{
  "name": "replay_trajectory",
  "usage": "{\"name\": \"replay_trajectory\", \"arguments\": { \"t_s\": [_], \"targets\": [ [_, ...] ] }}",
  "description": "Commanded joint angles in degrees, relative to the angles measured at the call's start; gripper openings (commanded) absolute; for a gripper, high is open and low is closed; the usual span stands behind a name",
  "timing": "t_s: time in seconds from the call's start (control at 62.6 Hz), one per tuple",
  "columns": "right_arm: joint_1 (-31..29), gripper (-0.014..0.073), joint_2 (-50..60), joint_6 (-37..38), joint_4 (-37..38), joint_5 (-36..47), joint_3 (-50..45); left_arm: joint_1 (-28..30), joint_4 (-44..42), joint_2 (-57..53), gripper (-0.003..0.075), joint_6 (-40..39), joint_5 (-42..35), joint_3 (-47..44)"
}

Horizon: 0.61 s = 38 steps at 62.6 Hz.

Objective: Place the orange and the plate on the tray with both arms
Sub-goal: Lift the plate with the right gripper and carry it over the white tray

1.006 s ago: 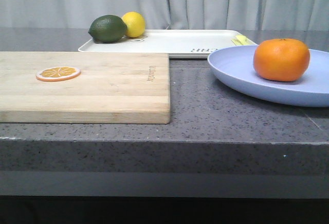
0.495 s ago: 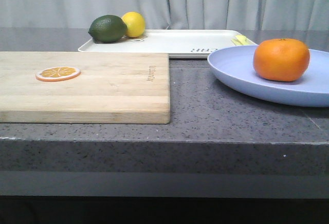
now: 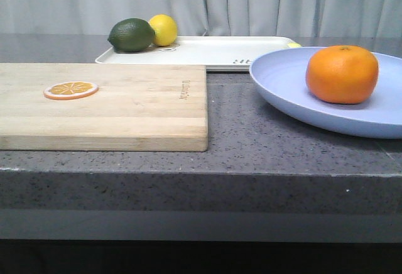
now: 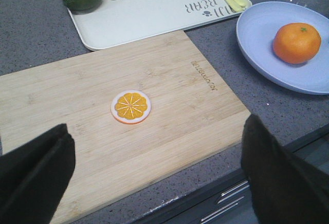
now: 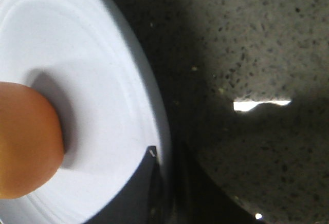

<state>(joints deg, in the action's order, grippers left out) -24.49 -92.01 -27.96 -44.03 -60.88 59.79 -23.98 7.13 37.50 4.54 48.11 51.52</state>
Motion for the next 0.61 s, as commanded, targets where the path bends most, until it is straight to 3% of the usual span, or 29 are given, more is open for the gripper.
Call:
{"name": "replay_trajectory", "arguments": {
  "t_s": [0.0, 0.192, 0.383, 0.591],
  "targets": [
    [-0.39, -0.0108, 2.06, -0.99, -2.96, 0.0, 1.55, 0.23, 0.96, 0.02, 0.064, -0.36, -4.56, 1.4],
    [-0.31, -0.0108, 1.99, -0.99, -4.83, -1.04, 1.49, 0.23, 0.96, 0.02, 0.064, -0.36, -4.56, 1.4],
    [1.09, -0.0108, 1.99, 3.48, -13.54, -0.59, 2.25, 0.23, 0.96, 0.02, 0.064, -0.36, -5.04, 1.4],
    [7.93, -0.0108, 1.79, 13.86, -9.42, 5.81, 7.54, 0.23, 0.96, 0.02, 0.064, -0.36, -6.36, 1.4]
  ]
}}
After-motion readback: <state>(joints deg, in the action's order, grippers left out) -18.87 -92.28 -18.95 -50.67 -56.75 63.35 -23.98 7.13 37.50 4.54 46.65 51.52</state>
